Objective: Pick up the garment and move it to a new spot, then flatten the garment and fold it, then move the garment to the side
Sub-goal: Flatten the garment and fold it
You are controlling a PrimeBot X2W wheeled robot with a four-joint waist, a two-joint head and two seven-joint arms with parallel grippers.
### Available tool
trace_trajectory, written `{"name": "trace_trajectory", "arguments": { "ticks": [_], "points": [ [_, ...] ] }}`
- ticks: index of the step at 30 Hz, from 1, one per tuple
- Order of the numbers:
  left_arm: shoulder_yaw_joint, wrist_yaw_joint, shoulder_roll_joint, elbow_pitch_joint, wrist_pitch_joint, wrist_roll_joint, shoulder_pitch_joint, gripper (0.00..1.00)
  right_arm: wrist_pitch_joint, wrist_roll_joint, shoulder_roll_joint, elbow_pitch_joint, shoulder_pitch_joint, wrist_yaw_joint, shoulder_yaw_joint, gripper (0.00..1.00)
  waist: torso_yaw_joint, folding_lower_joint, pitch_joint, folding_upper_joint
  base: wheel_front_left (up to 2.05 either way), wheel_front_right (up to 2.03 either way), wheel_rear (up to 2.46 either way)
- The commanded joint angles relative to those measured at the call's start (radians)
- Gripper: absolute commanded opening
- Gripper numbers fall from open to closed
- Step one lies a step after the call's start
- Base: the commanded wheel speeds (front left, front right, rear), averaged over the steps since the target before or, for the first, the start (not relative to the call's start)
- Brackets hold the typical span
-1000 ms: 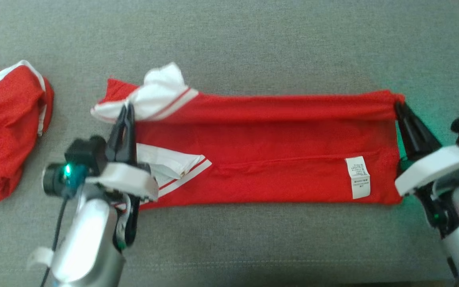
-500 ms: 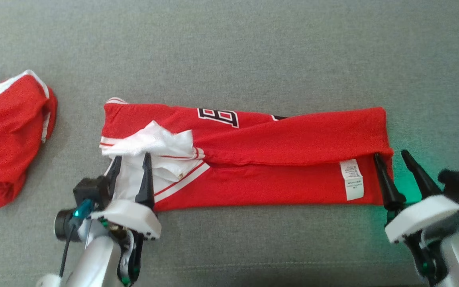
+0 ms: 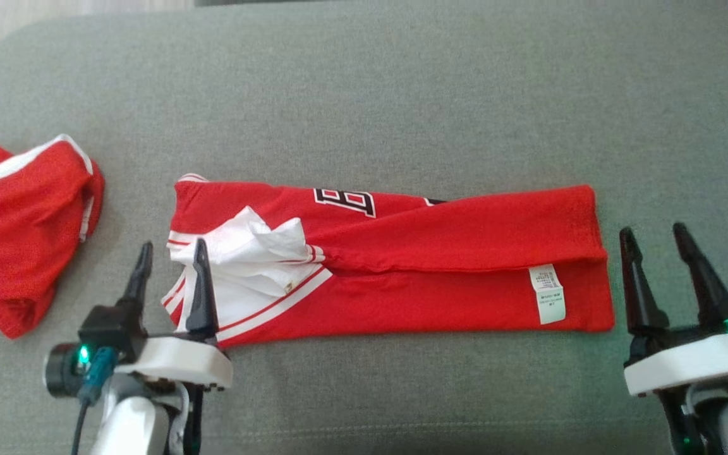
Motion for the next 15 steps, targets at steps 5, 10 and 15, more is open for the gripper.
{"name": "trace_trajectory", "arguments": {
  "ticks": [5, 10, 15],
  "points": [
    [0.037, 0.024, 0.042, -0.117, 0.0, 0.032, 0.001, 1.0, 0.043, -0.045, 0.012, -0.109, 0.005, 0.007, 0.005, 1.0, -0.005, 0.0, -0.047, -0.0001, 0.0, 0.0, 0.0],
    [0.031, 0.034, 0.056, -0.173, 0.031, 0.043, 0.023, 1.0, 0.065, -0.053, 0.022, -0.131, 0.023, 0.007, 0.008, 1.0, -0.005, 0.0, -0.064, -0.0001, 0.0, 0.0, 0.0],
    [0.029, 0.038, 0.064, -0.192, 0.046, 0.045, 0.036, 1.0, 0.073, -0.052, 0.029, -0.134, 0.034, 0.007, 0.004, 1.0, -0.005, 0.0, -0.068, -0.0001, 0.0, 0.0, 0.0]
  ]
}}
